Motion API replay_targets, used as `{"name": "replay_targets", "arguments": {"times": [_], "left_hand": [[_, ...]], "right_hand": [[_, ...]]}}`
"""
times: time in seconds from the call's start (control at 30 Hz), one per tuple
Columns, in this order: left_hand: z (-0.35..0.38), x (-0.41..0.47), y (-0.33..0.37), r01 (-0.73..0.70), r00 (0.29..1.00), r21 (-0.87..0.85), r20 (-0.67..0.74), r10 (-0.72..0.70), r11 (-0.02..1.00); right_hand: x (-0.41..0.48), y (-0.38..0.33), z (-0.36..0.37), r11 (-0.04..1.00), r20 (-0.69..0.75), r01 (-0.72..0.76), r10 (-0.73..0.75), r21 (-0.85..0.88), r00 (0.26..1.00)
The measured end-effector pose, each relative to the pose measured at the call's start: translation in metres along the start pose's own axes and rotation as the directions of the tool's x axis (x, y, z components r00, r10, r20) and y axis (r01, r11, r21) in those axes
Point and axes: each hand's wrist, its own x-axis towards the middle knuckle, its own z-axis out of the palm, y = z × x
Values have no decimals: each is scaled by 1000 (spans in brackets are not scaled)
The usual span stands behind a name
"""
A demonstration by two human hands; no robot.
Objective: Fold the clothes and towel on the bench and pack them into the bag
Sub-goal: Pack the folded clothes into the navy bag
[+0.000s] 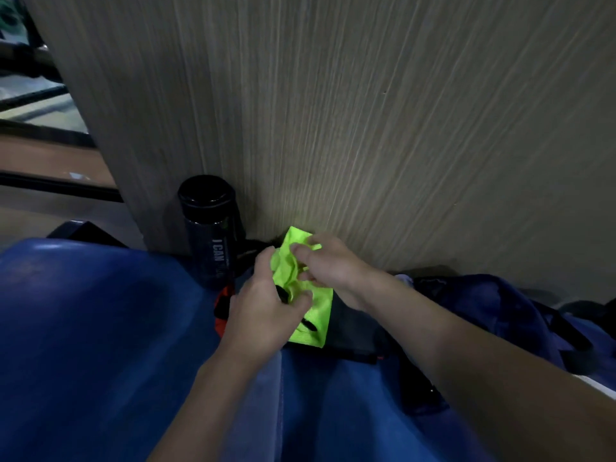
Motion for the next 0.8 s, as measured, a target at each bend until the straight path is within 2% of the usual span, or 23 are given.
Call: {"name": "replay_targets", "arguments": {"times": [0.1,0.17,0.23,0.3,0.4,0.5,0.57,0.67,0.8], "left_hand": [[2,-1,-7,-49,999,267,-2,51,963],[3,-1,-10,-72,997,411,12,74,909],[4,-2,-14,-79,997,455,37,69,887],[3,-2,-16,-51,998,427,47,34,903],[1,-1,-15,-24,999,355,45,9,935],[-4,-3,-13,-16,998,252,71,-2,968],[-8,-6,-11,8,994,134,103,-22,991],[-11,-9,-9,14,997,-17,79,-12,1000],[-10,-11,0,62,998,-97,32,-59,993]], "right_hand": [[2,12,-1,993,-15,89,-90,-74,996],[3,23,-3,976,-112,172,-187,-132,976],[7,35,-6,963,-242,166,-216,-213,946],[6,41,-7,988,-288,82,-116,-128,951],[5,40,-7,988,-218,-8,42,154,975],[8,32,-4,924,-119,-70,123,375,985],[8,25,-5,888,-43,-123,158,444,986],[5,18,-8,859,35,-140,142,492,989],[-6,8,-7,858,-19,-86,111,506,994]]}}
